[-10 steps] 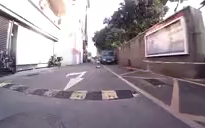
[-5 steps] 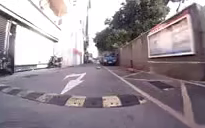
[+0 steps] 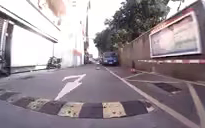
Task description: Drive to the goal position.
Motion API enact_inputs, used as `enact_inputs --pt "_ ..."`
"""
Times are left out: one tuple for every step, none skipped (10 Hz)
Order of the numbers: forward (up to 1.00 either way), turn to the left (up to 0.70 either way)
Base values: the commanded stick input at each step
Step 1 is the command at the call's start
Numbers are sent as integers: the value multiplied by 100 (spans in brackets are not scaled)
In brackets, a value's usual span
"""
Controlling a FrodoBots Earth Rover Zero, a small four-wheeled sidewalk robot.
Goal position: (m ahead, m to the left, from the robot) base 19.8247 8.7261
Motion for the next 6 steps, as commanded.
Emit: enact_inputs --pt "45 0" --pt "45 0" --pt "45 0" --pt "45 0" --pt "45 0" --pt "45 0"
